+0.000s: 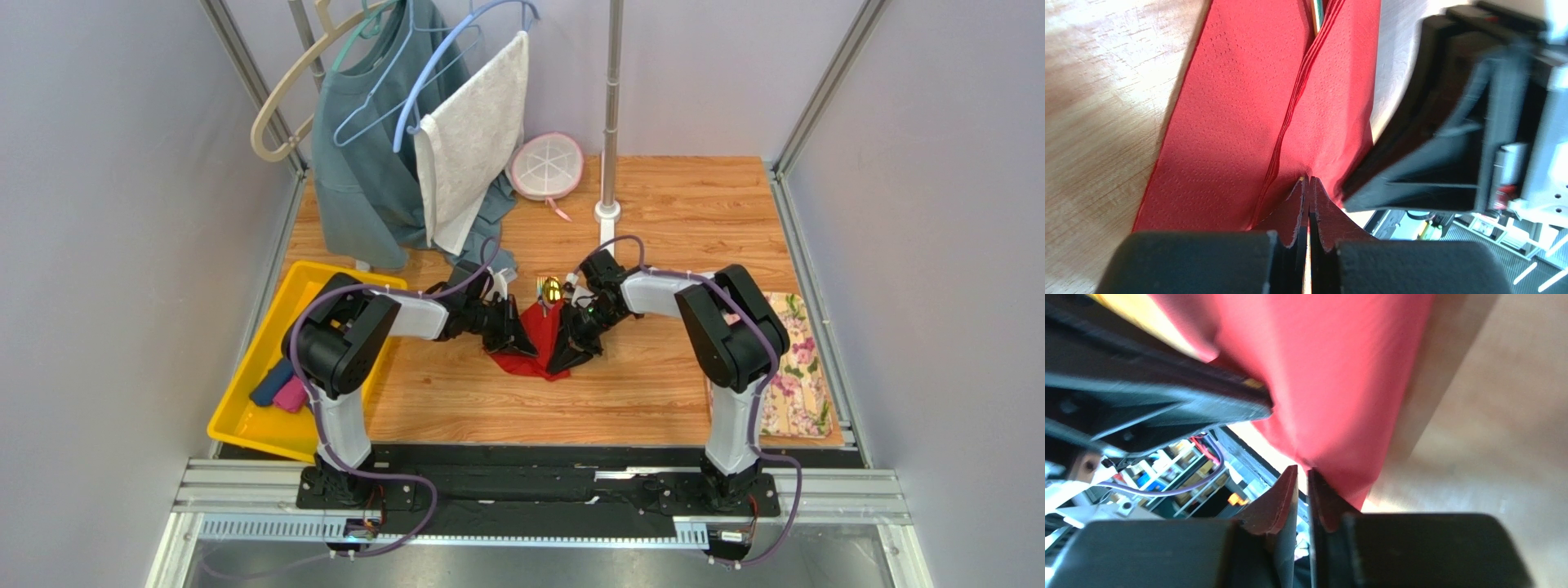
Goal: Place the utensils on the paper napkin and roll it up
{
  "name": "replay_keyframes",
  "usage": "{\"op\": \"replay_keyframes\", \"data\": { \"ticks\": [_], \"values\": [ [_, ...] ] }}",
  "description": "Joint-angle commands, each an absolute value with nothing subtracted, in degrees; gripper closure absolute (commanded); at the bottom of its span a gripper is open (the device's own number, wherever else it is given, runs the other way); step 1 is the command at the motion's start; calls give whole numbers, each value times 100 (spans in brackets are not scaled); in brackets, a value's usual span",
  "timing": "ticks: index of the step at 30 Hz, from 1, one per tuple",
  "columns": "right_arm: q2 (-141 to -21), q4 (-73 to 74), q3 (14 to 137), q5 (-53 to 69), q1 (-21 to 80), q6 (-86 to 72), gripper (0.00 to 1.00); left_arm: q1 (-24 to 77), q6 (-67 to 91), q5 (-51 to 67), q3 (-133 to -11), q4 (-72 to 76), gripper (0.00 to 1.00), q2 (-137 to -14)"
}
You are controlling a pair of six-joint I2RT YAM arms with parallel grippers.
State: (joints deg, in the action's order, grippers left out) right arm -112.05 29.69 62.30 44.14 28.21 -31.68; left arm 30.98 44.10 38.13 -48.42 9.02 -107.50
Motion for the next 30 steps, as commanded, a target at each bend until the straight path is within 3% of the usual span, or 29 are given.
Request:
{"op": "replay_keyframes", "data": {
  "ticks": [1, 12, 22, 28, 30],
  "values": [
    [-10451, 3041, 6495, 4201, 2742, -3032, 83, 3067, 4280, 3296, -4781, 703, 100, -10916],
    [-10827, 3032, 6170, 4149, 2725, -2892, 81, 3067, 4280, 3287, -4781, 729, 100, -10890],
    [-10960, 2953, 6091, 4104, 2620, -2883, 40, 3076, 4272, 3296, -4781, 729, 100, -10916],
    [-10583, 3102, 6266, 4464, 2540, -2689, 36, 3076, 4254, 3287, -4781, 738, 100, -10899],
    [-10354, 2981, 6433, 4500, 2514, -2777, 39, 3076, 4245, 3287, -4772, 747, 100, -10872]
  ]
}}
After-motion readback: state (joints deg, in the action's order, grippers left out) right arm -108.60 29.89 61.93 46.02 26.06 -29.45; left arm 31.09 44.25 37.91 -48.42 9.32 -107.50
